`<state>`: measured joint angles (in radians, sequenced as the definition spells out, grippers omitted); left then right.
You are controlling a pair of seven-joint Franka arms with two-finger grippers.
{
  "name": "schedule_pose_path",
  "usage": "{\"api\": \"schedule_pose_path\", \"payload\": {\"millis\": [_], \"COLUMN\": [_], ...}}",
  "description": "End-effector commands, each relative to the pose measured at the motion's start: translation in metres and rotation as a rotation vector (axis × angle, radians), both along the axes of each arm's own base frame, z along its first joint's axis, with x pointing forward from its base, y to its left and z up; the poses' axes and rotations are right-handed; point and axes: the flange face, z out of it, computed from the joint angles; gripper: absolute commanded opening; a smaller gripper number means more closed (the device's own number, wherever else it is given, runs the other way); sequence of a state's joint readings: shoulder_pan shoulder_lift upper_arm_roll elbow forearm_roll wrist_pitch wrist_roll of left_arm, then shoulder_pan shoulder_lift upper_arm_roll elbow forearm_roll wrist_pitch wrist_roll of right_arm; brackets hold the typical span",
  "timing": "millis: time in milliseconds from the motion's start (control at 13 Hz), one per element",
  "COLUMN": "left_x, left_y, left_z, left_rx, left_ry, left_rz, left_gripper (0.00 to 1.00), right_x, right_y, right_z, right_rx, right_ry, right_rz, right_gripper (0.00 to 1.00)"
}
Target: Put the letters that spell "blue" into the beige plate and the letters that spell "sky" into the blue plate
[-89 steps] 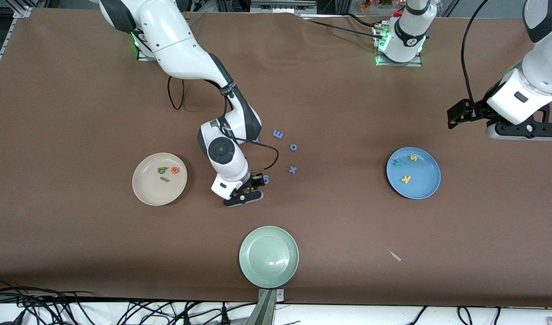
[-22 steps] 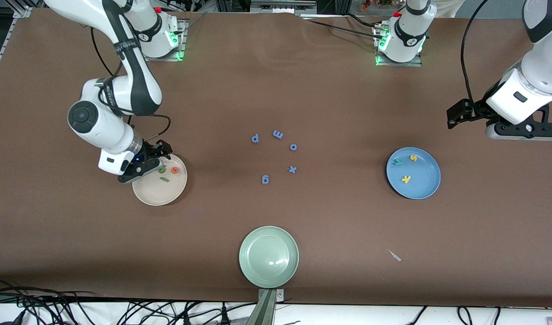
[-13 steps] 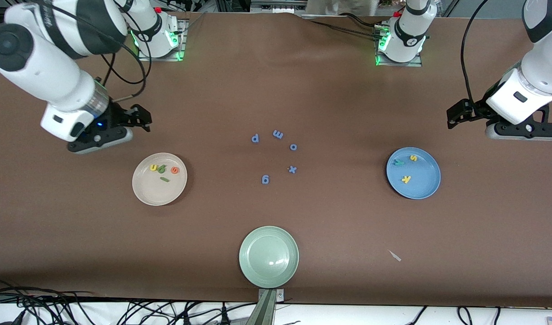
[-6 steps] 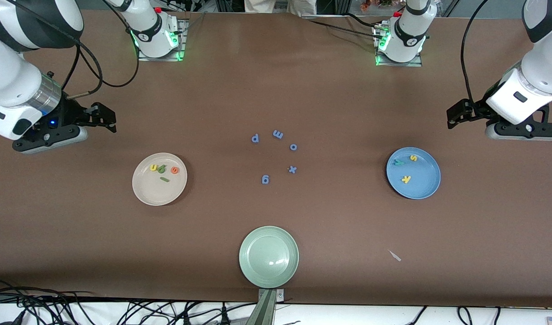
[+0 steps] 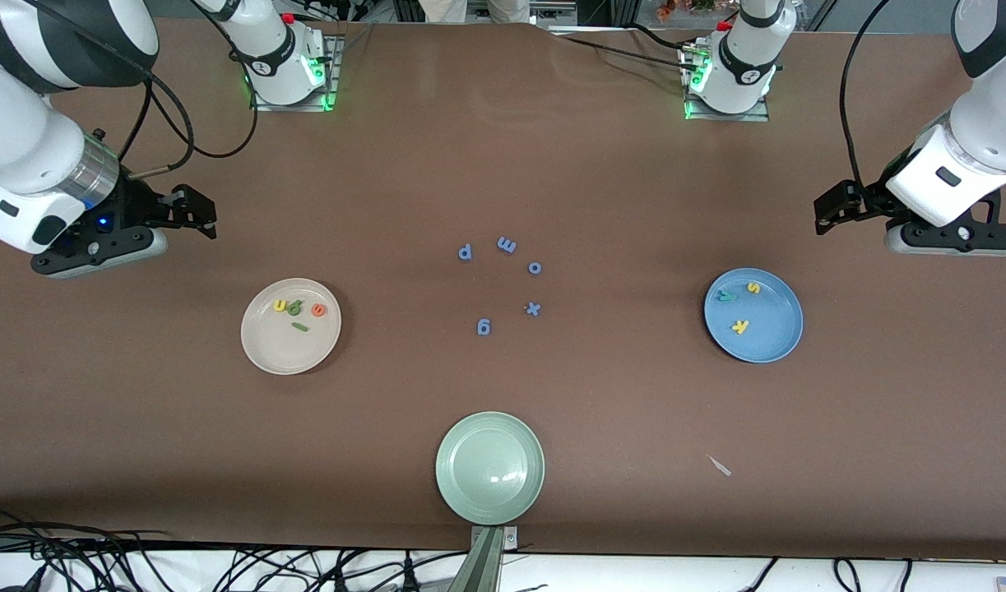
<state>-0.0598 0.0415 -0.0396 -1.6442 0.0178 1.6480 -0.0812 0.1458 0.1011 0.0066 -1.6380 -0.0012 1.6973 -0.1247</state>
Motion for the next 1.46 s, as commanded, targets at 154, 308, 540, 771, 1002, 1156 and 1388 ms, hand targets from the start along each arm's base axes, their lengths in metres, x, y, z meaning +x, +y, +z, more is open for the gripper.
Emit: {"api": "schedule_pose_path", "payload": {"millis": [154, 308, 540, 771, 1002, 1156, 1388], "left_x": [-0.006, -0.006, -0.006, -0.006, -0.006, -0.006, -0.006], "left_y": [-0.001, -0.001, -0.002, -0.002, -0.002, -0.002, -0.002], "left_z": [0.005, 0.005, 0.005, 0.005, 0.005, 0.005, 0.005], "left_rx": [-0.015, -0.015, -0.015, -0.015, -0.015, -0.015, -0.015], "left_ry": [0.001, 0.001, 0.001, 0.001, 0.001, 0.001, 0.001], "left_rz": [0.008, 0.008, 0.006, 0.006, 0.006, 0.006, 0.006], "left_gripper": [1.0, 1.0, 1.0, 1.0, 1.0, 1.0, 1.0], "right_x": [-0.001, 0.001, 0.002, 0.009, 0.011, 0.011, 0.012], "right_y": [-0.007, -0.01, -0.023, -0.024, -0.034, -0.031, -0.032], "right_z": [0.029, 0.031, 0.033, 0.055, 0.055, 0.055, 0.052], "right_rx": [-0.02, -0.018, -0.024, -0.019, -0.035, -0.036, -0.036], "right_ry": [0.035, 0.028, 0.018, -0.036, -0.041, -0.043, -0.036], "right_rz": [-0.032, -0.038, -0.056, -0.063, -0.073, -0.076, -0.077], "right_gripper": [1.0, 1.0, 1.0, 1.0, 1.0, 1.0, 1.0]}}
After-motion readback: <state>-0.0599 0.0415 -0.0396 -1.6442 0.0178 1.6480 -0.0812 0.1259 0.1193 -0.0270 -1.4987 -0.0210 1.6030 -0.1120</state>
